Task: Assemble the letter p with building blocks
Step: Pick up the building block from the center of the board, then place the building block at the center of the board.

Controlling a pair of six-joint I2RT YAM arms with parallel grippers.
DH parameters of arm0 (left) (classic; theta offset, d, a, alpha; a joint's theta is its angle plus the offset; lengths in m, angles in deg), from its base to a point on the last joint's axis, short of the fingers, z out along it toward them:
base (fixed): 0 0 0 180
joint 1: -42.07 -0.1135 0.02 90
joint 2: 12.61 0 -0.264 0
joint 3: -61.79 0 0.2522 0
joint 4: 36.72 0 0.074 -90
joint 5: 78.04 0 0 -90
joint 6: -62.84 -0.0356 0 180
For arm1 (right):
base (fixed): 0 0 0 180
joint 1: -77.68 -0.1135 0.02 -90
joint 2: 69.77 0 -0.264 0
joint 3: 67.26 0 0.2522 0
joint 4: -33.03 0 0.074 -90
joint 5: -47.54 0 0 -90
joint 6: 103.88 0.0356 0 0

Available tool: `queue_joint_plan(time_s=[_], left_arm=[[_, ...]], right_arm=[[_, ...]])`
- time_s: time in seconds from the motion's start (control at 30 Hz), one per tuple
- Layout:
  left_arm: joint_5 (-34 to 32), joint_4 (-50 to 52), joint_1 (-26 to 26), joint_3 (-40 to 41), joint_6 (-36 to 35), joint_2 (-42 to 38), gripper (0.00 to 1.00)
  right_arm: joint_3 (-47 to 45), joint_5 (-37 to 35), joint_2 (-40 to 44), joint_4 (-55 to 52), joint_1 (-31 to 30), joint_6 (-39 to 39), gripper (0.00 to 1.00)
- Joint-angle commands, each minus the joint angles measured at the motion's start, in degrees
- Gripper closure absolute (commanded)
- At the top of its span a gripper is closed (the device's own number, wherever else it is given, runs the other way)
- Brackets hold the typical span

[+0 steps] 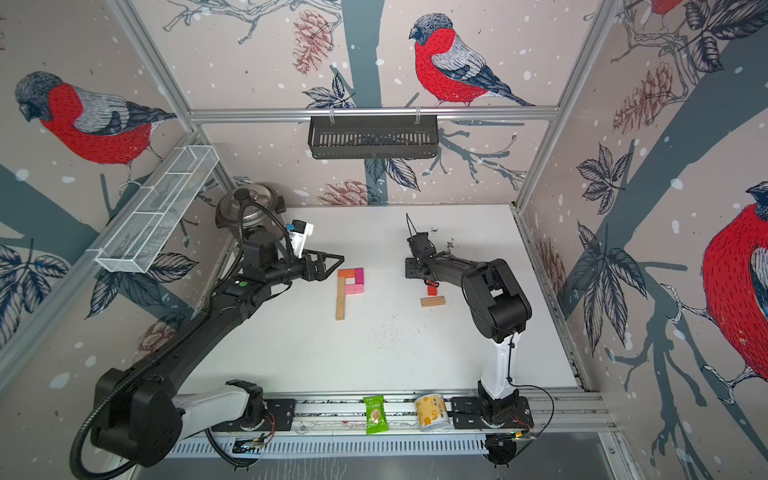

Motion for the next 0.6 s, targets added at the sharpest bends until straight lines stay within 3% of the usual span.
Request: queue_joint_plan(time_s=[0.0,0.27,0.57], left_arm=[[1.07,-0.29,-0.13,-0.42,-1.33,-0.18,0.02],[1.57,-0.23,-0.15,-0.49,-1.26,-0.02,0.02],[1.94,1.87,-0.12,-1.42,-1.79,1.4,0.03]], right_arm=[[0.73,-2.23,1.68,-2.02,-1.85,3.42,0.41],[4.83,-3.8,1.03,-3.12,-7.84,7.72,0.41],[8.65,-4.38,-5.12,-3.82,-9.91,9.57,0.41]])
